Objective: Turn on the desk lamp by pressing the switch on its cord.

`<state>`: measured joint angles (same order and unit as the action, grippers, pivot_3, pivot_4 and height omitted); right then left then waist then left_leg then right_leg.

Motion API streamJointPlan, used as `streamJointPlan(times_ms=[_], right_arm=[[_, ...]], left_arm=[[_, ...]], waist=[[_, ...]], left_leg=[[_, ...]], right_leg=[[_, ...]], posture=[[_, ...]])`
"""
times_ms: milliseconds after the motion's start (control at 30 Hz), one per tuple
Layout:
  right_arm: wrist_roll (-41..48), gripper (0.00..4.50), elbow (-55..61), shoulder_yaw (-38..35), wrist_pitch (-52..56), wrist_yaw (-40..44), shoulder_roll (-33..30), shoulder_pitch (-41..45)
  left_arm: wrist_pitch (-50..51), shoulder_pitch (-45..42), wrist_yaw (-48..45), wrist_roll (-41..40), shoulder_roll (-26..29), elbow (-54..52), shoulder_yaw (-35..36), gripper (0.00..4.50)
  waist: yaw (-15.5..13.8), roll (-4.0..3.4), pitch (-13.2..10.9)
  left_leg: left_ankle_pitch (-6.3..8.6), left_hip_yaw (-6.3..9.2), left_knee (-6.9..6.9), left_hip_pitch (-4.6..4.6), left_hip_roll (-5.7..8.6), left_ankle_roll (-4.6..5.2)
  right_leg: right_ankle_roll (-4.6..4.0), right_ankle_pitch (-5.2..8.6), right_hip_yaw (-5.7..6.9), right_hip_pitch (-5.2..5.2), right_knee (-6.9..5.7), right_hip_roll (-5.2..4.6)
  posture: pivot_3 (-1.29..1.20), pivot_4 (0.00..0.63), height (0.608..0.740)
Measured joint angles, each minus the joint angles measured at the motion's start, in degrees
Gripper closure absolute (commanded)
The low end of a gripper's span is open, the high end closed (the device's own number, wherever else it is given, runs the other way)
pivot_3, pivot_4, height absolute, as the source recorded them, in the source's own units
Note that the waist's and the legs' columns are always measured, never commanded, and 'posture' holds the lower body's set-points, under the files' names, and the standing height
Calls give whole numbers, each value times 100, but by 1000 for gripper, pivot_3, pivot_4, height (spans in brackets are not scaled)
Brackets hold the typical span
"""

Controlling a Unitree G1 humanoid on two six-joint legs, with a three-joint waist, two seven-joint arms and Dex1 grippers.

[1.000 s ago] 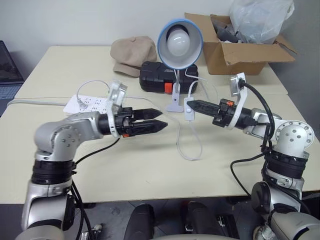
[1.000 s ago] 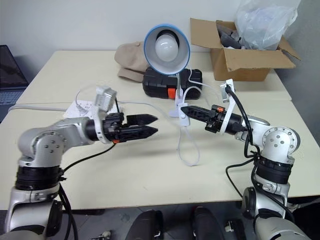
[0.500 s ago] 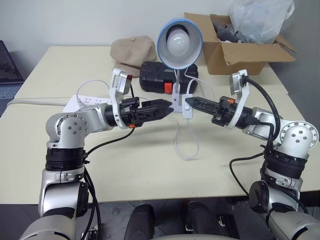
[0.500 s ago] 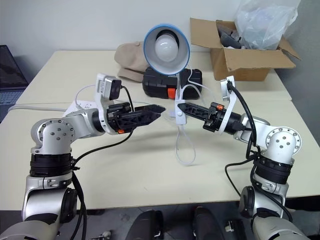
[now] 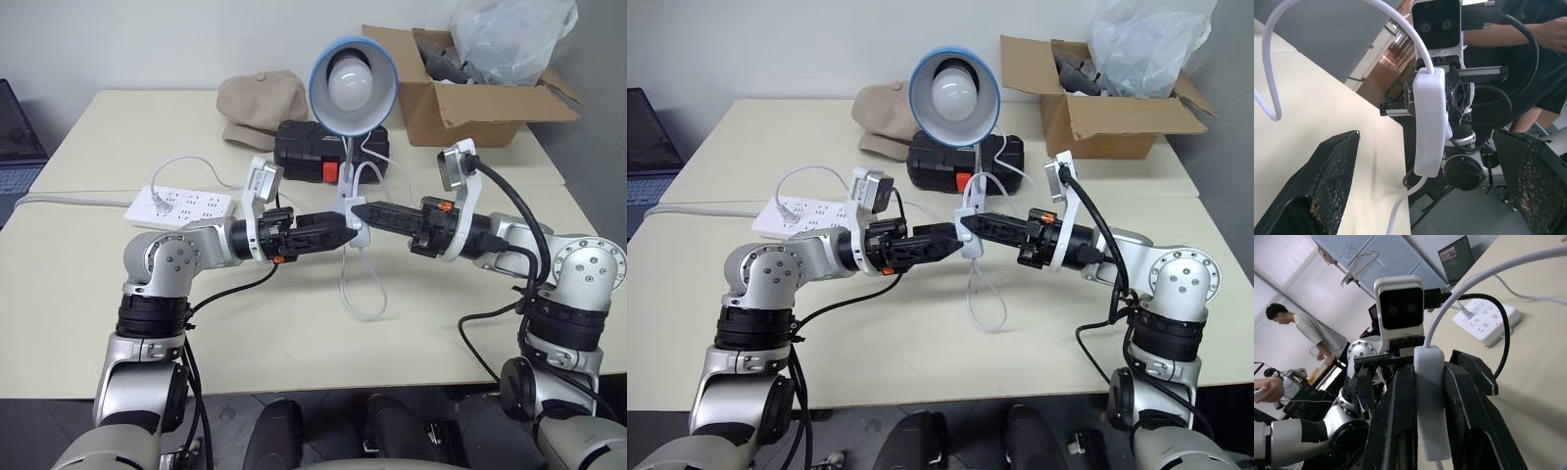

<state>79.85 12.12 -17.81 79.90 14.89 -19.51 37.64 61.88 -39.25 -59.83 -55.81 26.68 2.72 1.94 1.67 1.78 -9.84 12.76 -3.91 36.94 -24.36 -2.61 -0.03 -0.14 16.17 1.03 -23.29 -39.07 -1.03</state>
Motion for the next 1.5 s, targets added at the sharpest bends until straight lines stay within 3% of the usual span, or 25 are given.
streamJointPlan(times_ms=[233,333,1000,1467,1500], right_arm=[[249,4105,17,192,-231,-30,-210,-36],[340,4105,17,268,-331,-74,-266,-51],[827,4105,3,663,-868,-404,-638,-76],[1137,4106,-21,808,-1090,-523,-764,-102],[1147,4106,-21,819,-1096,-526,-769,-102]], left_arm=[[-5,-25,-58,75,-142,19,-2,0],[-10,-26,-62,95,-195,19,-8,368],[-140,-25,-258,238,-359,26,-55,3959],[-183,-25,-330,193,-386,25,-25,4030],[-155,-25,-329,184,-386,25,-17,3680]], waist=[[1,0,0],[2,0,0],[1,0,0],[1,1,0],[1,1,0]], left_leg=[[0,0,0,0,0,0],[0,0,0,0,-1,0],[0,0,0,0,-1,0],[0,0,0,0,-1,0],[0,0,0,0,-1,0]], right_leg=[[1,0,-1,0,0,0],[1,0,-1,0,-1,0],[2,0,-1,0,0,0],[3,1,-1,0,1,0],[3,1,-1,0,1,1]], posture=[[0,150,740],[0,150,740],[0,150,740],[0,150,740],[0,150,740]])
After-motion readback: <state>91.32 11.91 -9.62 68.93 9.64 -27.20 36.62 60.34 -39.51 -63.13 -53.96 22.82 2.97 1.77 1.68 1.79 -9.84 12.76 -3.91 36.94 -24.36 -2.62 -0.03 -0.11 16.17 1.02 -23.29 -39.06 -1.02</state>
